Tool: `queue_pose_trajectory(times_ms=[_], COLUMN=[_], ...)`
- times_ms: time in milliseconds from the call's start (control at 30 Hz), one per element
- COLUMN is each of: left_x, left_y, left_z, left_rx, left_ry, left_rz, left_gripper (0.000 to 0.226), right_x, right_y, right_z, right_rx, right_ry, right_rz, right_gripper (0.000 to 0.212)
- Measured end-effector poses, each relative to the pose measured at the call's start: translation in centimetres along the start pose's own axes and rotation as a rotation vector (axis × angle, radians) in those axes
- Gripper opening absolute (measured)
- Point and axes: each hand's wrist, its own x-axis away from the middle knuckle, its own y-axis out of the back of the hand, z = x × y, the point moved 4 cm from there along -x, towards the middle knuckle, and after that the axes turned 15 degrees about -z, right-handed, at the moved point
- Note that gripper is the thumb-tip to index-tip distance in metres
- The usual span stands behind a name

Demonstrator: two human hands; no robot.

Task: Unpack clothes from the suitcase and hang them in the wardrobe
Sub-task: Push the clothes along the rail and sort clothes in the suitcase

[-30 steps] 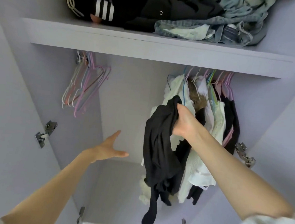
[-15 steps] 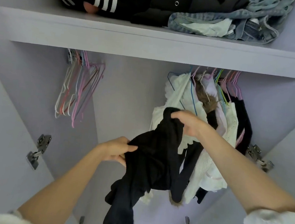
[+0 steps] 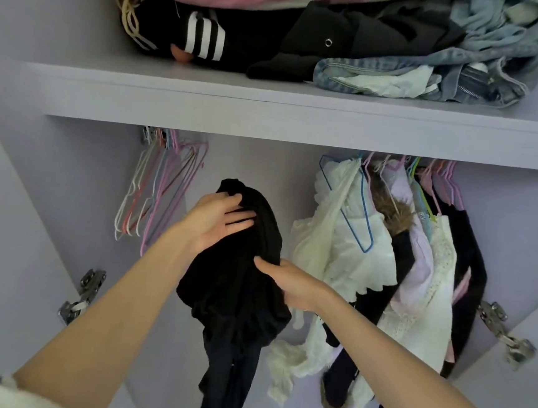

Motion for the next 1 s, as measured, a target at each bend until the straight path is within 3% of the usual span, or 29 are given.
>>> queue_pose_trajectory(times_ms=[67, 167, 300, 433, 567, 667, 733, 833, 1000], left_x=[-0.3, 0.4, 1.6, 1.1, -0.4, -1.2, -1.8, -2.2, -1.5], left_y=[1.0, 2.5, 3.1, 3.9, 5.3, 7.1, 8.1, 7.8, 4.9], left_z=[0.5, 2.3, 4.9, 4.7, 3.2, 1.6, 1.2, 2.1, 4.9], left_rx=[-0.209, -0.468, -0.745, -0.713, -0.508, -0.213, -0.175, -0.304, -0.612], left_ry=[-0.069, -0.075, -0.072, -0.193, -0.182, -0.121, -0.113, -0.112, -0.184], left_rz=[-0.056, -0.086, 0.086, -0.099, -0.315, -0.502, -0.570, -0.527, -0.304], left_gripper=[0.053, 0.054, 0.051, 0.031, 0.038, 0.039, 0.039, 0.039, 0.045], right_x=[-0.5, -1.1, -1.9, -2.7, -3.3, -2.8, -2.1, -1.7, -1.9], right_y=[0.7, 1.5, 1.8, 2.2, 5.1, 7.6, 8.5, 8.9, 7.2], right_z=[1.5, 3.5, 3.8, 3.8, 3.6, 2.8, 2.5, 2.6, 3.8], right_rx=[-0.194, -0.353, -0.402, -0.329, -0.038, 0.092, 0.069, -0.068, -0.307], right_ry=[-0.021, -0.052, -0.146, -0.172, -0.127, -0.179, -0.226, -0.253, -0.245], right_rz=[-0.027, -0.069, -0.135, -0.184, -0.309, -0.268, -0.194, -0.192, -0.259], right_gripper=[0.045, 0.047, 0.047, 0.037, 0.043, 0.052, 0.045, 0.034, 0.033])
